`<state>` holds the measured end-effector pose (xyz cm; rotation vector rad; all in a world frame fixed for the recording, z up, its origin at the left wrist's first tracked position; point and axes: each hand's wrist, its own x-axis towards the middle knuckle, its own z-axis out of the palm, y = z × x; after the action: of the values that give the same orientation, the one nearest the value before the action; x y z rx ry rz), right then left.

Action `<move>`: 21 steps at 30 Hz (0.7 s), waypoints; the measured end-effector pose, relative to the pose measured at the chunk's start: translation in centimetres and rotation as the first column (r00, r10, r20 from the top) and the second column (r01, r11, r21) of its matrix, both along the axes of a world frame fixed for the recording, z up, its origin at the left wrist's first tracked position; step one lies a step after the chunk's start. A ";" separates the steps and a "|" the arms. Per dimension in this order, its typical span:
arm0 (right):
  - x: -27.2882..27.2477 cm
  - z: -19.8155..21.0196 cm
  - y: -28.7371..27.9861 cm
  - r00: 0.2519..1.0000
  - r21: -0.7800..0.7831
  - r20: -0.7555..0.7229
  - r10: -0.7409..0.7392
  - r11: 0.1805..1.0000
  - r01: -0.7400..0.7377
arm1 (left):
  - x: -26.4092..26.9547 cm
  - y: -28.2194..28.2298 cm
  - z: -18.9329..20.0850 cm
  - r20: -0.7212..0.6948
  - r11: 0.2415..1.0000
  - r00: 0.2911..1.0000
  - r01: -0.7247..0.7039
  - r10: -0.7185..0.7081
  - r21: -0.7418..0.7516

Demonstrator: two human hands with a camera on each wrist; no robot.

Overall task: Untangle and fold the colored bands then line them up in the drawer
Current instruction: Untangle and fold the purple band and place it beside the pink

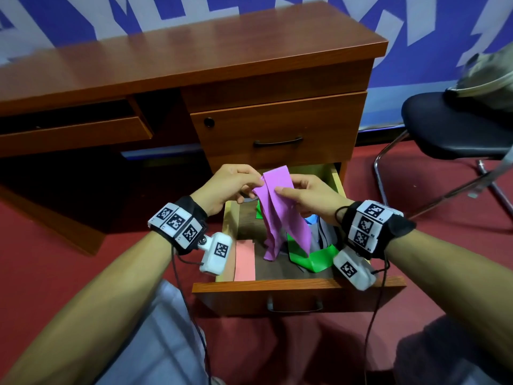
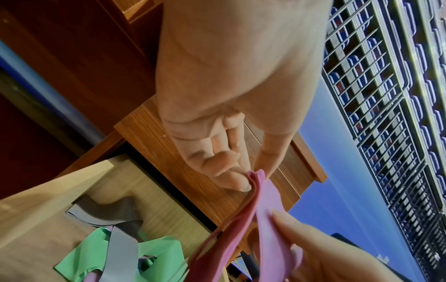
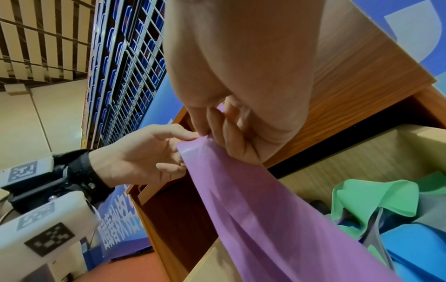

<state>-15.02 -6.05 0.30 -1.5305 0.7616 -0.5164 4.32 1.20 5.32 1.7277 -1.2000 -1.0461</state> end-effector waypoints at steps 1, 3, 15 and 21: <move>0.0 0.1 0.0 1.000 0.022 0.004 -0.001 1.000 0.001 | 0.1 0.0 0.0 -0.003 1.000 1.000 0.000 0.000 0.003; 0.2 0.1 0.1 1.000 0.036 0.017 0.003 0.999 -0.004 | 0.1 0.2 0.1 -0.009 1.000 1.000 -0.002 0.003 0.008; 0.3 0.4 0.0 0.992 -0.019 -0.007 0.128 0.992 -0.128 | 0.5 0.5 -0.1 -0.094 0.992 0.994 0.064 -0.053 0.112; 0.5 -0.2 0.2 0.989 -0.110 -0.027 0.147 0.983 -0.149 | 0.2 0.5 -0.4 -0.151 0.987 0.988 0.039 -0.015 0.159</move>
<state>-14.54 -5.82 0.09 -1.6844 0.6361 -0.4401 4.49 1.67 4.91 1.7244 -1.0719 -1.2964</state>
